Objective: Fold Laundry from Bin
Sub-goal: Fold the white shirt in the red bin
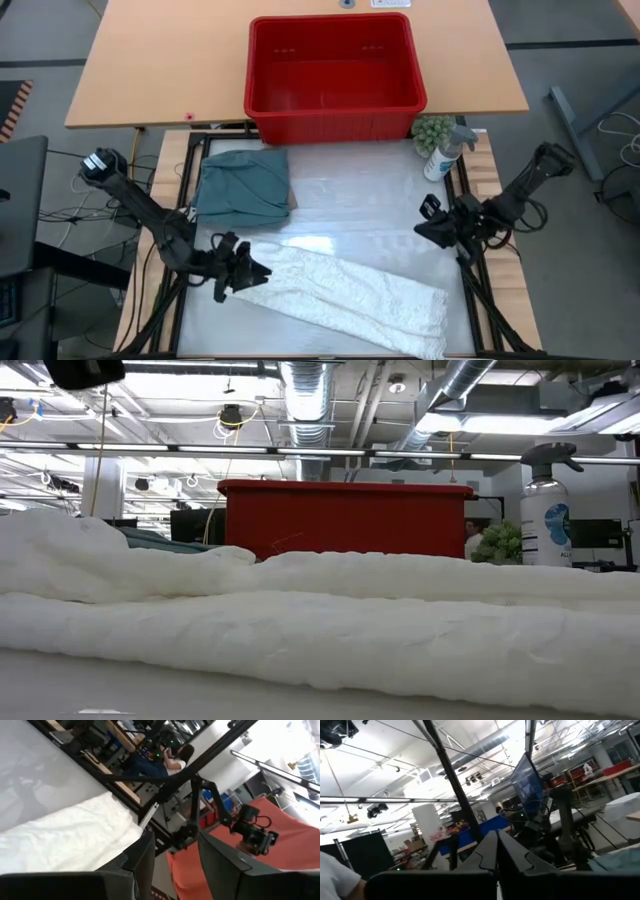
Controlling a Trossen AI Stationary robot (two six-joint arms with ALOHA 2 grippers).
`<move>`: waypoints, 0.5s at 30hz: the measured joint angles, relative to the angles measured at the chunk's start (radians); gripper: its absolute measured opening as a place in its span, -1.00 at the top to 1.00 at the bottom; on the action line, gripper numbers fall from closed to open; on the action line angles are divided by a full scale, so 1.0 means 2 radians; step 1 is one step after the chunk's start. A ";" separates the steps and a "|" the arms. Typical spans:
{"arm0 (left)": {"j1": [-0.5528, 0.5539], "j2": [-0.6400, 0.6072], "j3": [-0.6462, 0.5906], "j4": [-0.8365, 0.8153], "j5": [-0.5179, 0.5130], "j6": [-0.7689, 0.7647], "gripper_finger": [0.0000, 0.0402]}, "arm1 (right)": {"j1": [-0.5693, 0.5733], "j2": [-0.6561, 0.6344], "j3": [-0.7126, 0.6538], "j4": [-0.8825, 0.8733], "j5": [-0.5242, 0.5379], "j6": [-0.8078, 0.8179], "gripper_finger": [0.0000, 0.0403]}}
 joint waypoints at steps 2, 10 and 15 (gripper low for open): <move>0.000 0.010 0.011 0.000 -0.001 0.000 0.31 | 0.002 0.000 0.000 -0.001 0.000 -0.001 0.81; 0.000 0.017 0.034 0.000 -0.076 -0.039 0.31 | 0.000 -0.001 0.000 -0.011 0.000 -0.014 0.84; 0.003 0.018 0.034 -0.001 -0.123 -0.115 0.31 | 0.000 -0.001 0.000 -0.012 0.000 -0.014 0.84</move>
